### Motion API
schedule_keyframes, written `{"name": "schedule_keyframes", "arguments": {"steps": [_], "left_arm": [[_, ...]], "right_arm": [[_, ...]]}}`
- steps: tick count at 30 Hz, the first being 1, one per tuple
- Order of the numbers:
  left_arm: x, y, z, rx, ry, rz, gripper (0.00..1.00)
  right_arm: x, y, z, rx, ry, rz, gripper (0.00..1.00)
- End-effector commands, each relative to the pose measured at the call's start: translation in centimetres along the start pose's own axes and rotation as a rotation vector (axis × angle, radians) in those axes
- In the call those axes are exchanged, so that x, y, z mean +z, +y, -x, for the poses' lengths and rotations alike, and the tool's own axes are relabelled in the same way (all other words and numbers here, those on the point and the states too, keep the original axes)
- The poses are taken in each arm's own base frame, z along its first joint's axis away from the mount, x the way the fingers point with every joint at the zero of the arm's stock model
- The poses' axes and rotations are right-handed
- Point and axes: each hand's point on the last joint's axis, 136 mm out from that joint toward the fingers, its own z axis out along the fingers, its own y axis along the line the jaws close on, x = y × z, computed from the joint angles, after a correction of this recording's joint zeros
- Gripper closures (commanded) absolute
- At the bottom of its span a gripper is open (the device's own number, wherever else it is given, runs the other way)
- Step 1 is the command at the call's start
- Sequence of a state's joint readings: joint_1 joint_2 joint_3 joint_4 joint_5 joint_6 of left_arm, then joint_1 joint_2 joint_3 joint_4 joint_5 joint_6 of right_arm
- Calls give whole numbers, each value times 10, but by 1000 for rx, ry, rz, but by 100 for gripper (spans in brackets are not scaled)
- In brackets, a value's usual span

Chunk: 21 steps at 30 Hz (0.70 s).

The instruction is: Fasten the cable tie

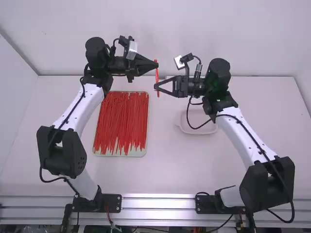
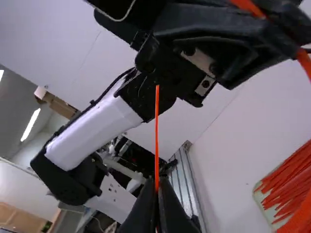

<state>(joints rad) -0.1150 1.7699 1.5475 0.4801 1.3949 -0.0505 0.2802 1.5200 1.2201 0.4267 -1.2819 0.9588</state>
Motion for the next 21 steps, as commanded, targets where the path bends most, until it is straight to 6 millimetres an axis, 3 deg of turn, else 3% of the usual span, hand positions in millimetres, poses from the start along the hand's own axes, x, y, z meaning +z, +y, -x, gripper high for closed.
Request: {"name": "schedule_keyframes", "arguments": {"steps": [1, 8, 21], "left_arm": [[1, -4, 8, 42, -5, -2, 98], [0, -20, 9, 147, -8, -94, 98], [7, -10, -3, 201, 9, -31, 98]], "right_arm": [[-5, 4, 12, 27, -36, -14, 100], [-3, 3, 16, 55, -62, -27, 100], [-2, 0, 18, 65, -78, -39, 100]]}}
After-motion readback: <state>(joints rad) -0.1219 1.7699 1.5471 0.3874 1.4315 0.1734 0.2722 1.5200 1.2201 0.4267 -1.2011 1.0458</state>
